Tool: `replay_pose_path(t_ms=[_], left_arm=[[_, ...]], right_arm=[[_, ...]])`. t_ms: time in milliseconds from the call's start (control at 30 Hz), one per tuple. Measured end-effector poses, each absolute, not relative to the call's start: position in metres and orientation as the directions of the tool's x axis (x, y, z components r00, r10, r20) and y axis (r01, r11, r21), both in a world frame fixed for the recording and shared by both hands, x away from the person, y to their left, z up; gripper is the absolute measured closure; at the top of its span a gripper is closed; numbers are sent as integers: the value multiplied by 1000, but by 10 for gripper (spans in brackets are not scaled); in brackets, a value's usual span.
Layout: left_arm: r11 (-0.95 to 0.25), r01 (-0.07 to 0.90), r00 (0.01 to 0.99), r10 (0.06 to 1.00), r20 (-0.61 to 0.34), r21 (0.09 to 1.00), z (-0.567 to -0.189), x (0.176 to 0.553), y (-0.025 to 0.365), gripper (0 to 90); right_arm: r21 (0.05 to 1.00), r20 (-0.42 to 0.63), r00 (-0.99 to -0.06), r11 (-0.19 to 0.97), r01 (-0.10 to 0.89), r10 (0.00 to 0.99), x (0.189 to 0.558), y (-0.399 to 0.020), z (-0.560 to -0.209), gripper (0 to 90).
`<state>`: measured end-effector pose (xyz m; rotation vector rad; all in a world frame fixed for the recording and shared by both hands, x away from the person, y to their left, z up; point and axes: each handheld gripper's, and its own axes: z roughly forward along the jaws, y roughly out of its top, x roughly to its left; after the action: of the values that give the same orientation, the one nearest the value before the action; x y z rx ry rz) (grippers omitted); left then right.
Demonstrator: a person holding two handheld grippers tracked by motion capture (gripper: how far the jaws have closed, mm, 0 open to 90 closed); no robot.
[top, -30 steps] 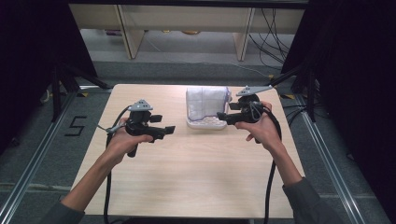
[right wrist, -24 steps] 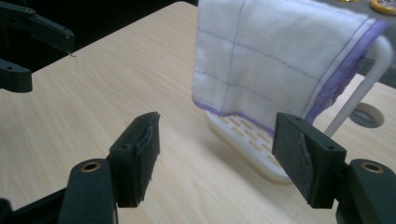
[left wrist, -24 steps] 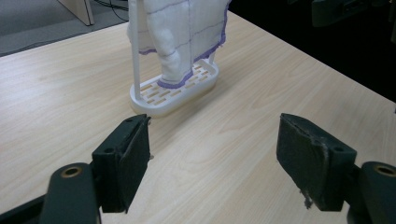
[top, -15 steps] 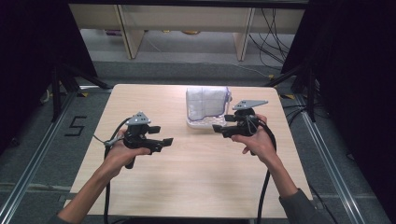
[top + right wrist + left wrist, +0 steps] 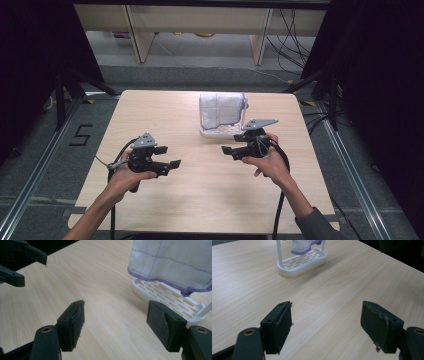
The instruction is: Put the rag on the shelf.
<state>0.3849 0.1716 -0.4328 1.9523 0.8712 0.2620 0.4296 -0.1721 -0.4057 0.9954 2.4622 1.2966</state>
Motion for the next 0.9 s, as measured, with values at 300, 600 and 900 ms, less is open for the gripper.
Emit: replay_pose_path(t_ms=[300,600,900], left_arm=[[-337,476,723,676,-144,812,-450,372,174,246],[-356,487,737,658,-156,798,-466,354,175,245],[-372,492,745,648,-159,787,-476,339,172,244]], right_arm=[[780,138,-766,408,475,628,418,-167,-419,314],[763,133,-780,439,474,611,392,-166,-434,314],[739,141,-785,463,489,604,372,-171,-454,311]])
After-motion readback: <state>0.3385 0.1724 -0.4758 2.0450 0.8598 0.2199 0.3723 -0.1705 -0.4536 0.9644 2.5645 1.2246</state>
